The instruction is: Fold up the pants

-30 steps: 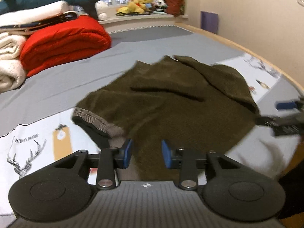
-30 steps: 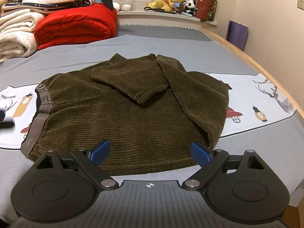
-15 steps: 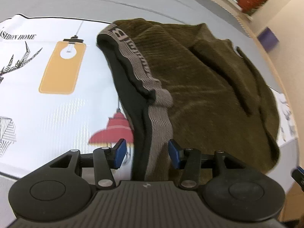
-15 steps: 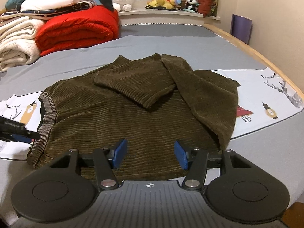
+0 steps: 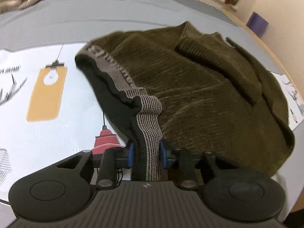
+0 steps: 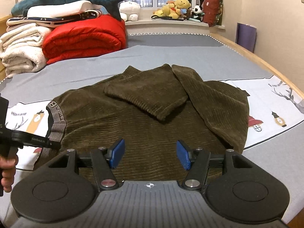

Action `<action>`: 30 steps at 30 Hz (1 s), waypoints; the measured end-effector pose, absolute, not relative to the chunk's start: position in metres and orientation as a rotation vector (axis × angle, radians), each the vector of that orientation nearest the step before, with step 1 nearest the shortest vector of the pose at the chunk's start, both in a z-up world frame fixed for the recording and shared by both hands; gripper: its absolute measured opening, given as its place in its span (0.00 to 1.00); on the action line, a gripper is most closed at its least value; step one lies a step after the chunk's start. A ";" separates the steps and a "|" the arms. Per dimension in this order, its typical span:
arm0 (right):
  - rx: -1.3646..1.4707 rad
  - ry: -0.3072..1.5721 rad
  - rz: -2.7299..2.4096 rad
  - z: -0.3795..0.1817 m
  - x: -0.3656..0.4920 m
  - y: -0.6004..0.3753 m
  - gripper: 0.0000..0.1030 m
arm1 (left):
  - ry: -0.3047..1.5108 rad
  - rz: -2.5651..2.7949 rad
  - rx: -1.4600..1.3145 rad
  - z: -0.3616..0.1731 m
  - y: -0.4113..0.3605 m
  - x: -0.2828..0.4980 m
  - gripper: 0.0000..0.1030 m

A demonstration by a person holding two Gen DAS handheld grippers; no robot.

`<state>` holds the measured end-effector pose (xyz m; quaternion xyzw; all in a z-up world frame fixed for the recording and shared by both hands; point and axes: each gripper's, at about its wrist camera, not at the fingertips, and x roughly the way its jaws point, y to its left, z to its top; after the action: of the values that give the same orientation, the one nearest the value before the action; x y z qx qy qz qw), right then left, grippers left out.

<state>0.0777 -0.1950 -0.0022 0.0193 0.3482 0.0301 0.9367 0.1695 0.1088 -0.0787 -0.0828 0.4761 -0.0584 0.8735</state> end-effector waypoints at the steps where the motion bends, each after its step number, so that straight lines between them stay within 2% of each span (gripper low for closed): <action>1: 0.045 0.713 0.057 -0.002 0.078 -0.194 0.60 | 0.984 -0.129 -0.174 -0.075 0.111 0.167 0.24; 6: 0.072 0.741 0.031 -0.001 0.077 -0.190 0.63 | 0.921 -0.133 -0.172 -0.051 0.129 0.145 0.14; 7: 0.080 0.746 0.027 -0.001 0.076 -0.190 0.63 | 0.915 -0.119 -0.183 -0.047 0.137 0.141 0.00; 10: 0.065 0.736 0.009 0.000 0.071 -0.184 0.63 | 0.911 0.052 -0.133 -0.035 0.172 0.125 0.00; 15: 0.029 0.710 0.007 0.003 0.064 -0.176 0.65 | 0.961 0.002 -0.462 -0.034 0.256 0.096 0.00; 18: 0.032 0.695 0.007 0.009 0.060 -0.179 0.65 | 0.932 -0.077 -0.489 -0.027 0.263 0.087 0.02; 21: 0.009 0.665 0.032 0.023 0.059 -0.185 0.65 | 0.928 -0.141 -0.499 -0.026 0.249 0.089 0.11; 24: -0.016 0.620 0.051 0.045 0.061 -0.199 0.65 | 0.928 -0.166 -0.491 -0.026 0.229 0.098 0.28; 27: -0.074 0.550 0.052 0.062 0.063 -0.223 0.66 | 0.948 -0.177 -0.493 -0.032 0.209 0.113 0.38; 29: -0.090 0.517 0.026 0.060 0.062 -0.242 0.68 | 0.973 -0.181 -0.507 -0.041 0.197 0.129 0.50; 30: -0.073 0.518 -0.003 0.056 0.062 -0.252 0.68 | 0.985 -0.182 -0.517 -0.046 0.191 0.137 0.61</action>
<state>0.0625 -0.2521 0.0555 -0.0360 0.2563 -0.0015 0.9659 0.1366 0.1907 -0.0459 -0.2450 0.4670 -0.0860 0.8453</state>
